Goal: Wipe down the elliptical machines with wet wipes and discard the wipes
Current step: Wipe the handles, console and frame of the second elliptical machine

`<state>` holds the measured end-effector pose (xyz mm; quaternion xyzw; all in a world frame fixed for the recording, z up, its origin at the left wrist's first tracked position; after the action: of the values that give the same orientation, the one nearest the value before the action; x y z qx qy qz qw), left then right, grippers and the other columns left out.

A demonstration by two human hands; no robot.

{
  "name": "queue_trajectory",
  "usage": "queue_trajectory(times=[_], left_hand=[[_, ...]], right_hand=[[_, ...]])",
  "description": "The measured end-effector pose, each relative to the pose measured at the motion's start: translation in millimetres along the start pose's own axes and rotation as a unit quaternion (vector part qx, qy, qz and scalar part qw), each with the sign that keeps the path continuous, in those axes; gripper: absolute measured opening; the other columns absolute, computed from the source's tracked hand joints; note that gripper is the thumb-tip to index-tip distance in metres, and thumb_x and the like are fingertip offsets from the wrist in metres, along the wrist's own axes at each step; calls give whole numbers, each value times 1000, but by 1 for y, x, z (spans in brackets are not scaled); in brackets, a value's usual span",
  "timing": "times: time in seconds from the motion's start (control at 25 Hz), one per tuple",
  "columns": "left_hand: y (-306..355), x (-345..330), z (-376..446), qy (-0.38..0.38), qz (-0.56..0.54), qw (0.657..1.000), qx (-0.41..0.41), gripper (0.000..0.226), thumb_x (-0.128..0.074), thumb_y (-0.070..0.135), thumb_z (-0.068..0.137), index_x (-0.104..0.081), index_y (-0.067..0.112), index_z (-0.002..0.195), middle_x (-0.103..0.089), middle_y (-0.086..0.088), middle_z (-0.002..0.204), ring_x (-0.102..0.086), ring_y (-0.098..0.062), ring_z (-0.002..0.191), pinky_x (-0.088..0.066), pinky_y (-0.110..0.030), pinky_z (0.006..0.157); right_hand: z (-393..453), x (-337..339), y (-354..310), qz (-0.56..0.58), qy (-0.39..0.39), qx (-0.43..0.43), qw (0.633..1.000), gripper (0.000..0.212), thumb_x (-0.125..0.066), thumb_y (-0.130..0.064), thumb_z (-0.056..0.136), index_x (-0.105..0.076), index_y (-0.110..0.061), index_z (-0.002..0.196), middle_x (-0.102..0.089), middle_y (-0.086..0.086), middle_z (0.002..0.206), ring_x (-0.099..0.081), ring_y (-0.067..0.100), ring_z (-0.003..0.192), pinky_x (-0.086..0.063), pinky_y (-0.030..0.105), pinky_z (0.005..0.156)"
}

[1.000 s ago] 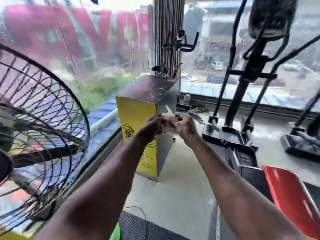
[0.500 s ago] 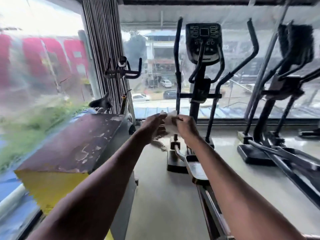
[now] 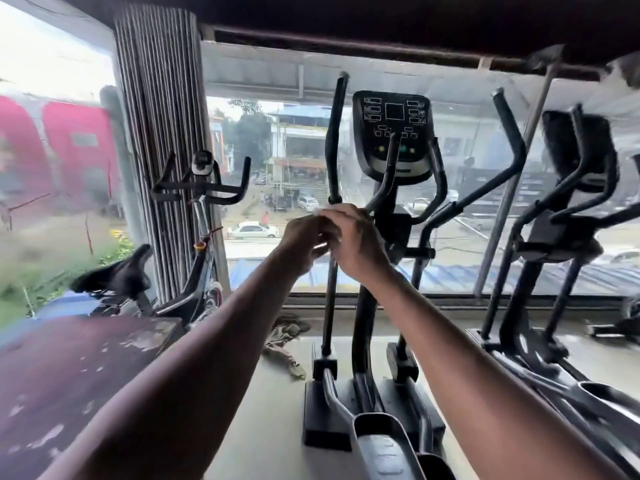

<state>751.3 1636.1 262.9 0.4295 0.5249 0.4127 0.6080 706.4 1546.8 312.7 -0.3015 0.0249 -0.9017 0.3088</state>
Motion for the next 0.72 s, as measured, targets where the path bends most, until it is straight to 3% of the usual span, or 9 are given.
queue_trajectory(times=[0.04, 0.12, 0.16, 0.24, 0.36, 0.4, 0.48, 0.56, 0.72], left_hand=[[3, -6, 35, -17, -22, 1000, 8, 24, -48, 2, 90, -60, 10, 70, -63, -1, 52, -59, -17, 59, -49, -27, 64], [12, -21, 108, -70, -59, 996, 18, 25, -44, 13, 95, -61, 10, 77, -66, -4, 62, -60, -21, 67, -52, -32, 71], [20, -29, 142, -92, -58, 994, 17, 28, -43, 21, 97, -61, 10, 80, -66, -4, 66, -61, -21, 69, -52, -34, 73], [41, -45, 207, -117, -10, 993, -9, 34, -44, 35, 100, -64, 13, 84, -70, -1, 68, -63, -21, 70, -53, -35, 75], [86, -59, 282, -129, 64, 984, -102, 29, -44, 40, 100, -63, 18, 101, -74, -1, 83, -66, -23, 83, -52, -39, 83], [102, -58, 310, -117, 60, 983, -129, 26, -45, 39, 100, -63, 19, 102, -74, -4, 89, -65, -24, 86, -52, -38, 84], [130, -52, 368, -84, 42, 981, -171, 22, -48, 35, 99, -64, 20, 98, -73, -7, 92, -64, -24, 86, -50, -34, 82], [148, -55, 419, -66, 40, 977, -198, 20, -51, 32, 97, -66, 19, 96, -72, -5, 88, -62, -22, 83, -49, -33, 79], [168, -77, 508, -18, 72, 970, -231, 22, -49, 33, 97, -67, 19, 94, -66, 2, 84, -55, -16, 76, -44, -30, 71]], right_hand=[[22, -13, 20, -25, 5, 11, 1000, 45, -64, 6, 77, -67, -10, 120, -64, 9, 115, -58, 26, 105, -48, 30, 94], [74, -33, 70, -40, 44, 9, 998, 28, -66, -1, 83, -72, -9, 109, -67, 9, 100, -60, 22, 91, -50, 29, 78], [101, -40, 94, -34, 60, 8, 998, 15, -66, -7, 87, -74, -9, 100, -67, 7, 89, -59, 18, 81, -46, 25, 69], [158, -48, 136, -19, 88, -6, 996, 14, -67, -17, 89, -75, -6, 85, -67, 7, 71, -55, 11, 61, -37, 14, 55], [234, -50, 182, -8, 125, -39, 991, 15, -71, -16, 86, -75, -2, 83, -71, 12, 75, -51, 5, 55, -32, 4, 50], [262, -54, 201, -8, 137, -51, 989, 14, -72, -16, 86, -75, -2, 84, -72, 13, 78, -54, 9, 59, -34, 6, 53], [314, -68, 234, 4, 155, -55, 986, 16, -69, -14, 87, -74, 1, 84, -72, 15, 78, -60, 21, 66, -49, 26, 61], [356, -91, 266, 27, 163, -43, 985, 23, -67, -16, 89, -72, 5, 81, -70, 19, 75, -64, 32, 68, -51, 41, 64], [430, -120, 329, 35, 188, -12, 982, 30, -66, -20, 89, -69, 5, 75, -66, 23, 71, -62, 39, 68, -49, 44, 63]])
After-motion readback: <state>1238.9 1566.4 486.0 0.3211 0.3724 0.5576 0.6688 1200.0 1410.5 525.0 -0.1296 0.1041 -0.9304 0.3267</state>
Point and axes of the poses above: each hand's wrist, its own z-axis towards the middle knuckle, its own x-axis out of the back of the hand, y = z × x, the point moved 9 cm from there along z, towards the middle knuckle
